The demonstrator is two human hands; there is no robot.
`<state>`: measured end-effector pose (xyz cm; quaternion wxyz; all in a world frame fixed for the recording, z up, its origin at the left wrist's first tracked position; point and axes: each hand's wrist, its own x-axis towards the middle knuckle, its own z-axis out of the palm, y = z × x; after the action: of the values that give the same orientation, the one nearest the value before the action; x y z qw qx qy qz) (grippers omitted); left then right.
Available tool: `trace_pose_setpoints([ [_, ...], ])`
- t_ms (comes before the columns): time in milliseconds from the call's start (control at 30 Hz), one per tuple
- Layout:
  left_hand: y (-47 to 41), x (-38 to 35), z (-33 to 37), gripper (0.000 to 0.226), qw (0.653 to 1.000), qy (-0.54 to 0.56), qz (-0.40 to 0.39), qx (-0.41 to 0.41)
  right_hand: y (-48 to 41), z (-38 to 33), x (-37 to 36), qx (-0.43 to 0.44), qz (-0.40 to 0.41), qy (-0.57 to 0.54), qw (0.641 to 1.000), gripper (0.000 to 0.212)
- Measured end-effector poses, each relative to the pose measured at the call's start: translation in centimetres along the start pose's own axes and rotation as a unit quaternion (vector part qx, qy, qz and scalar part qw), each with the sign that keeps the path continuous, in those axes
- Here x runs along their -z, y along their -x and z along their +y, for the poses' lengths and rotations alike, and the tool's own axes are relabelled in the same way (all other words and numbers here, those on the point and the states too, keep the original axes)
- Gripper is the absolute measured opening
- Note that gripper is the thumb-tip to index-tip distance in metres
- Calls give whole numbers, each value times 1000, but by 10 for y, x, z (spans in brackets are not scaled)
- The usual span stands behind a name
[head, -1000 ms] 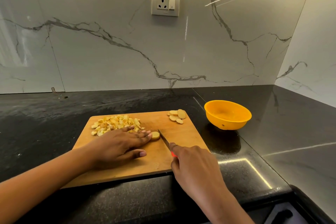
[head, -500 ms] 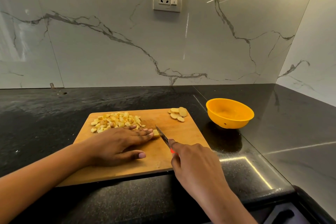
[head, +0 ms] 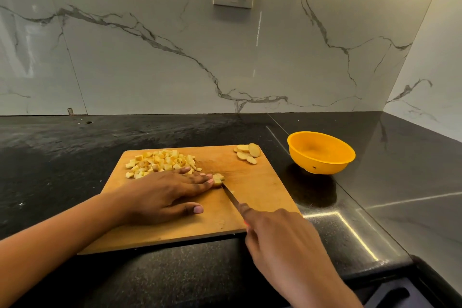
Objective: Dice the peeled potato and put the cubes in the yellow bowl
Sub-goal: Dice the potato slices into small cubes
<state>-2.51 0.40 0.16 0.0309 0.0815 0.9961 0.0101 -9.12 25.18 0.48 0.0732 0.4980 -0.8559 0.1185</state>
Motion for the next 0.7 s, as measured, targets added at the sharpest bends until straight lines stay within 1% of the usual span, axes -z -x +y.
trace_pose_setpoints([
  [100, 4, -1, 3, 75, 999, 12, 33, -1, 3, 4, 6, -13, 31, -29, 999, 48],
  [167, 6, -1, 4, 77, 998, 17, 56, 3, -4, 2, 6, -26, 57, -29, 998, 48],
  [233, 8, -1, 4, 79, 998, 13, 58, 12, -13, 0, 2, -39, 66, -24, 997, 48],
  [533, 6, -1, 1, 80, 999, 2, 37, 8, -26, -9, -6, -22, 47, 1, 999, 47],
  [600, 6, -1, 1, 79, 999, 5, 34, 3, -29, -9, -6, -18, 28, 12, 999, 47],
  [700, 5, -1, 0, 75, 1000, 2, 31, 0, -41, -14, -6, -15, -30, 39, 999, 48],
])
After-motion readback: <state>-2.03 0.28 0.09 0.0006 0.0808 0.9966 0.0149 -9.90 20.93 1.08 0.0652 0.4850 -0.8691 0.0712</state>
